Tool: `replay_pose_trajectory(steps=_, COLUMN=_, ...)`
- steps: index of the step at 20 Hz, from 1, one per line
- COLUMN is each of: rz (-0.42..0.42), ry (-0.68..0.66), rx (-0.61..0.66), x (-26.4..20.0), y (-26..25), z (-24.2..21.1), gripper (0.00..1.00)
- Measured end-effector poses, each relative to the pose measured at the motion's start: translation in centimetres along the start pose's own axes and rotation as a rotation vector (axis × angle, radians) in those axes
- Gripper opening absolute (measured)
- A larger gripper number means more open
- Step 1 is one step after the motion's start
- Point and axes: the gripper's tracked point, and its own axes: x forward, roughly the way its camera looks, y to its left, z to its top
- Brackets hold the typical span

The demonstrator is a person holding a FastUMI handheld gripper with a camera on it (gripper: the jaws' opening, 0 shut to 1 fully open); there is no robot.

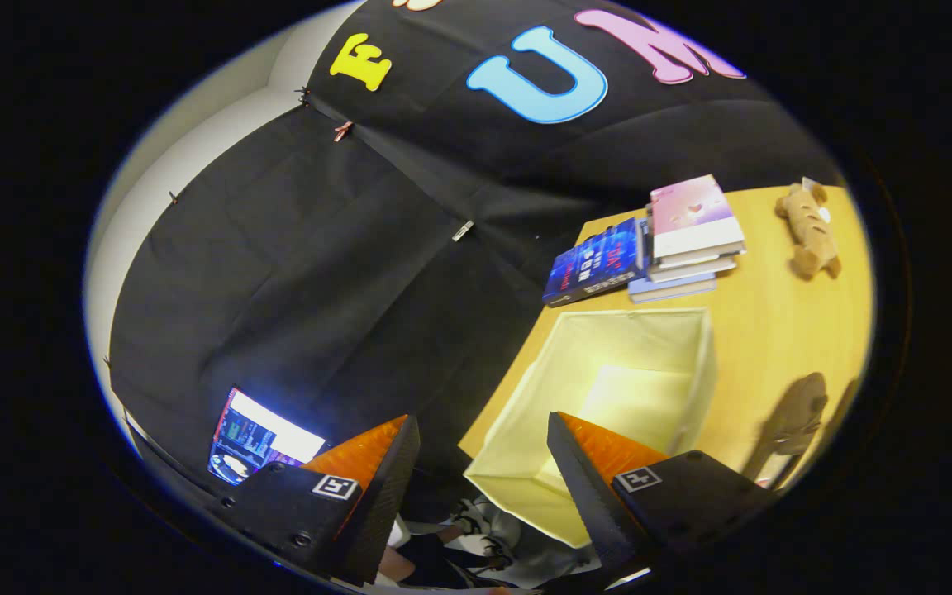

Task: Open the storage box then place both shoes into the box .Put the left shoe in first, then the right shoe, with the right side of both shoes facing outward in a uniform manner.

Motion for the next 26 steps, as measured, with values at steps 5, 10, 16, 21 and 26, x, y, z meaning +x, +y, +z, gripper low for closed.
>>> replay_pose_trajectory(steps=5, rz=-0.239, ry=-0.013, rx=-0.05, x=-6.7, y=-7.4, z=-1.2, gripper=0.97)
replay_pose_trajectory(steps=10, rz=-0.519, ry=0.036, rx=-0.077, x=-12.0, y=-16.0, z=-4.9, gripper=0.96)
replay_pose_trajectory(steps=16, rz=-0.713, ry=0.131, rx=-0.012, x=-13.4, y=-25.4, z=-10.0, gripper=0.92)
replay_pose_trajectory(steps=21, rz=-0.782, ry=0.188, rx=0.043, x=-10.4, y=-30.1, z=-11.4, gripper=0.8)
replay_pose_trajectory(steps=26, rz=-0.832, ry=0.262, rx=0.115, x=-8.9, y=-33.7, z=-13.0, gripper=0.5)
